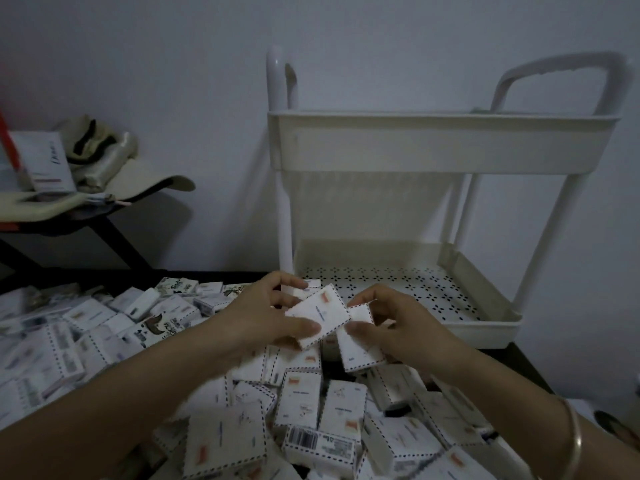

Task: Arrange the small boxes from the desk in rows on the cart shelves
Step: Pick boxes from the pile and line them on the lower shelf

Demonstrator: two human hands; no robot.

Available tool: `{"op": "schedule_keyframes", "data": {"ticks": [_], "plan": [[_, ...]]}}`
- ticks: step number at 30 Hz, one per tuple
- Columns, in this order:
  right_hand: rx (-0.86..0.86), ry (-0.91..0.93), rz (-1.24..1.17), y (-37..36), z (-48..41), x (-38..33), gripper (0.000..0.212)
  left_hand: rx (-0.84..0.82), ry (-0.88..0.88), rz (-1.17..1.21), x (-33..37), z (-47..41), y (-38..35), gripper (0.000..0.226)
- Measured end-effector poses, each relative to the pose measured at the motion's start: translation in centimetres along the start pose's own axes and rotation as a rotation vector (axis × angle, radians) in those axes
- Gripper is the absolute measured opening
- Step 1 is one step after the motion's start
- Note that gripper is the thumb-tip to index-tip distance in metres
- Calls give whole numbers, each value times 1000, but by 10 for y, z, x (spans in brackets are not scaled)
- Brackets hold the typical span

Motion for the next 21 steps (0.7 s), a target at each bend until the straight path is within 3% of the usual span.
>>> {"op": "schedule_keyframes", "data": {"ticks": [9, 13, 17, 21], "plan": [[270, 65, -31, 21, -75, -1, 22, 217, -61, -208, 4, -10, 38, 26], [448, 270, 333, 20, -109, 6, 30, 192, -61, -208, -4, -16, 46, 27], [339, 295, 372, 3, -136, 21, 26, 179, -155, -286, -8, -17, 48, 39], [225, 229, 267, -8, -154, 31, 23, 179, -255, -440, -6, -16, 52, 31]]}}
Point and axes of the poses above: each hand's wrist, its own z-axis away from the middle knuckle, its own y-axis out of the back of the hand, x = y × z, the point moved 3 cm from there along -z, towards the middle knuckle, and after that the axes turned 6 degrees about -z, right-handed, at the moved point
